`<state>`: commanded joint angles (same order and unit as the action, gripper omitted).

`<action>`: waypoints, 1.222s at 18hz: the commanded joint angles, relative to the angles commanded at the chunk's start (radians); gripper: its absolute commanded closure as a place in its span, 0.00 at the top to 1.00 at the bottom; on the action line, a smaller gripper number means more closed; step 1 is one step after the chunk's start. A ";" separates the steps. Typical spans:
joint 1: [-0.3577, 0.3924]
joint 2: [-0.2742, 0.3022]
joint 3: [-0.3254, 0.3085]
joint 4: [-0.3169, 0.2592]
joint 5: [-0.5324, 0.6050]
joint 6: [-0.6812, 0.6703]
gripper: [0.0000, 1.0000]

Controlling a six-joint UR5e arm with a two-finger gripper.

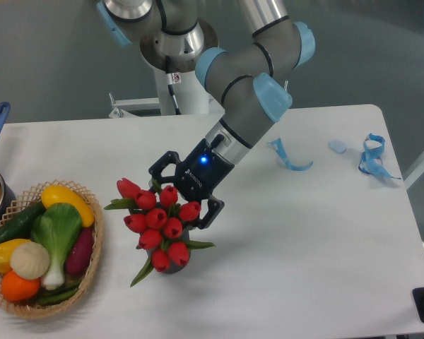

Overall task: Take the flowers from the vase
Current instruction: 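Lower the gripper around the tulip stems above the grey vase, then close the gripper on the tulip stems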

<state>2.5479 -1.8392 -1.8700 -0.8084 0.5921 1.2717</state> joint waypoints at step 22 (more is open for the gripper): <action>0.015 0.081 0.037 -0.002 -0.057 -0.150 0.38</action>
<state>2.5633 -1.7580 -1.8332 -0.8099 0.5354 1.1215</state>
